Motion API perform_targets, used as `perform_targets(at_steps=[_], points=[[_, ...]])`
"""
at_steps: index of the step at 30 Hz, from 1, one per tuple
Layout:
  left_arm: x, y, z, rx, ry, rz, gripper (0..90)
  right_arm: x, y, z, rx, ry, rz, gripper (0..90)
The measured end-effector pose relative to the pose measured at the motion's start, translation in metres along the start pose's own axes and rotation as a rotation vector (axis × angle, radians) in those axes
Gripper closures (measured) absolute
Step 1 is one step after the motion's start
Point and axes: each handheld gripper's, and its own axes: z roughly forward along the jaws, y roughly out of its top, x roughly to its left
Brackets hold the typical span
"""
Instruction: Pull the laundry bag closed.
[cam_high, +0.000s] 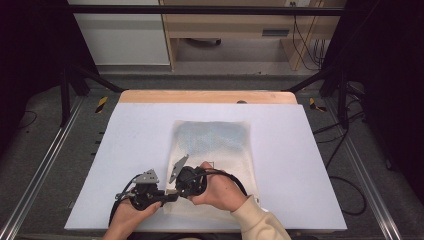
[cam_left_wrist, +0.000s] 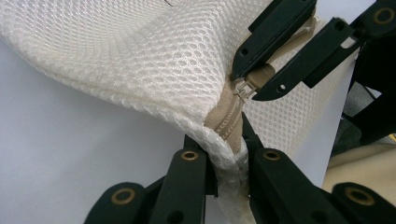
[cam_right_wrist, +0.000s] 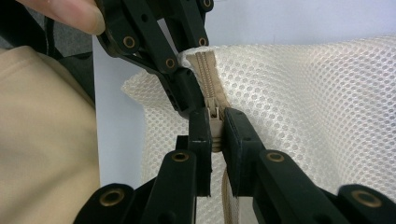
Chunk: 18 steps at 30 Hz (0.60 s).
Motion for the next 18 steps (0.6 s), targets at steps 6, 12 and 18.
perform_targets(at_steps=[6,12,18], points=[[-0.0015,0.0,0.0004,-0.002,0.003,0.005,85.3,-0.0013,-0.0019,-0.0007,-0.003,0.01,0.004,82.1],[-0.0018,0.0005,-0.0005,-0.008,-0.001,0.004,85.2,-0.0023,-0.0041,-0.0018,0.005,0.006,0.008,82.1],[-0.0021,0.0007,-0.001,-0.011,-0.001,0.005,85.1,-0.0035,-0.0082,-0.0017,0.023,-0.004,0.018,82.1]])
